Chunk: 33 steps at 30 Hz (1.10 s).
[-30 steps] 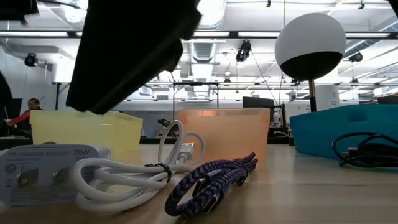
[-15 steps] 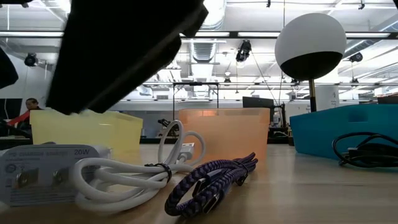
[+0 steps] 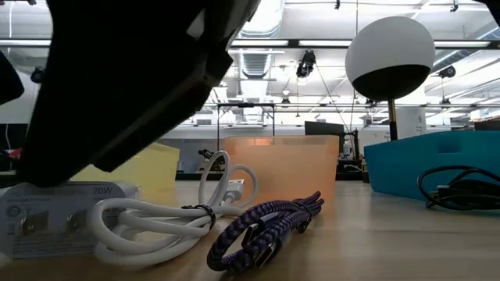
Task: Pick and place items into bin
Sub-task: Put the white charger adapter into the orange bin
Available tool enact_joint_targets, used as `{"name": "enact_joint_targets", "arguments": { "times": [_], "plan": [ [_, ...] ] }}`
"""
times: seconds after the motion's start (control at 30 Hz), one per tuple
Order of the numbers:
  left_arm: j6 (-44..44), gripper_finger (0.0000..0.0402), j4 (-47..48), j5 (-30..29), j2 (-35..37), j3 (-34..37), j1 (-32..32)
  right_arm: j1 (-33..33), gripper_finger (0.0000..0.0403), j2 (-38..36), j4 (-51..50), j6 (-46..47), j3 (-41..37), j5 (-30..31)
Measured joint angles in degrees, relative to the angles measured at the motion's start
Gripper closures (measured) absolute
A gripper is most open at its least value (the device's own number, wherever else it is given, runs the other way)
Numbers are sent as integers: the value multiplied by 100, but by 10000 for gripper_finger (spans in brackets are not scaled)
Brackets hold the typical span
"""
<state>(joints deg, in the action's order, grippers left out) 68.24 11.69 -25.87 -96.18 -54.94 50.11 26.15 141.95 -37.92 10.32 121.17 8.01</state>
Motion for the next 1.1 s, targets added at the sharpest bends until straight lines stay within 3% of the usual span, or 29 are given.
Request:
{"name": "enact_joint_targets", "arguments": {
  "times": [0.37, 1.1],
  "plan": [
    [-224, 401, 564, -166, 459, 4, 0, -18, 89, 0, -25, 301, -171, -229],
    [-312, 402, 699, -197, 614, 15, 9, -58, 159, 0, -35, 50, -151, -551]
  ]
}}
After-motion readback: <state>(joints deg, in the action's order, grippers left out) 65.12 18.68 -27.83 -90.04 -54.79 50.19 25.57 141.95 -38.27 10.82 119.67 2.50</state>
